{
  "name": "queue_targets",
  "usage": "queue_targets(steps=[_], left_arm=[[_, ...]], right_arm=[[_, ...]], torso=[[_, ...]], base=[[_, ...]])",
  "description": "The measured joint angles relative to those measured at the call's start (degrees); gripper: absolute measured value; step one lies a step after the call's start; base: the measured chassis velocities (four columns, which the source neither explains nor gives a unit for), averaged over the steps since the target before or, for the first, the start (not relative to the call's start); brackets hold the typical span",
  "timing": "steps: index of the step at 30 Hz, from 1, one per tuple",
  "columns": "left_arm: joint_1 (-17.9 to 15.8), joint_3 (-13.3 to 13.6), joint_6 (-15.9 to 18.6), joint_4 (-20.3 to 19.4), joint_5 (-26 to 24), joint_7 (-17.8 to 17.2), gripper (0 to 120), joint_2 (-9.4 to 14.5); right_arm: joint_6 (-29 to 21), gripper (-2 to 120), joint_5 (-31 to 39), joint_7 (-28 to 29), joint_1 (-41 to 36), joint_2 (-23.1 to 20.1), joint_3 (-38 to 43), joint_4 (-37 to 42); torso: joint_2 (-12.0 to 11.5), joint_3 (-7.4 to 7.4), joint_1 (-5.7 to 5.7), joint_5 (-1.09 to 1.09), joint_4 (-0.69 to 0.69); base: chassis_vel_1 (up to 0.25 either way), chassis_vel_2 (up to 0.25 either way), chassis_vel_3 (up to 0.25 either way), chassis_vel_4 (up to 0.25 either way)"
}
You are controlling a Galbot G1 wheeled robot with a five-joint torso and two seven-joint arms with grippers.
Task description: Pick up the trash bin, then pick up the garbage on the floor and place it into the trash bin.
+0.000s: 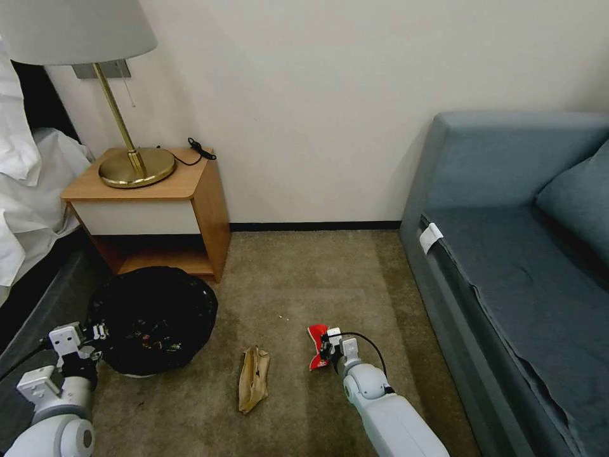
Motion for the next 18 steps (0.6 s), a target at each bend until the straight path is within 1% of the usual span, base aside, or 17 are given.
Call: queue_targets(steps=[5,10,12,13,14,16,18], left_arm=[[-0.08,-0.09,-0.01,0.18,-0.21,0.0,5,0.12],[-0.18,-0.04,-0.02,0.21,-0.23,0.0,5,0.08],[-0.17,0.38,-0.02,0.09,-0.15,0.0,5,-0.19],[-0.17,0.38,-0.02,0.09,-0.15,0.0,5,-0.19],[-0.17,0.64,-0.02,-0.08,-0.1,0.01,5,-0.33],[-0.17,0.73,-0.02,-0.11,-0.06,0.0,5,-0.36],[-0.15,0.95,-0.02,-0.11,0.05,-0.02,5,-0.56]], right_arm=[[0.5,0,0.05,0.2,0.07,-0.13,-0.3,1.36],[2.21,0,0.27,0.4,0.36,-0.39,-0.99,4.29],[2.48,0,1.99,1.09,0.79,-0.8,-2.24,8.71],[2.48,0,1.99,1.09,0.79,-0.8,-2.24,8.71],[2.18,0,3.37,1.67,1.15,-1.1,-3.26,11.95],[2.09,0,3.79,2.09,1.29,-1.22,-3.79,13.49],[2.19,0,5.52,3.37,1.51,-1.67,-6.11,18.8]], torso=[[0.0,0.0,0.0,0.0,0.0],[0.0,0.0,0.0,0.0,0.0],[0.0,0.0,0.0,-0.01,0.0],[0.0,0.0,0.0,-0.01,0.0],[0.0,0.0,0.0,0.0,0.0],[0.0,0.0,0.0,0.0,0.0],[0.0,0.0,0.0,-0.01,0.0]], base=[[0.0,0.0,0.0,0.0],[0.0,0.0,0.0,0.0],[0.0,0.0,0.0,0.0],[0.0,0.0,0.0,0.0],[0.0,0.0,0.0,0.0],[0.0,0.0,0.0,0.0],[0.0,0.0,0.0,0.0]])
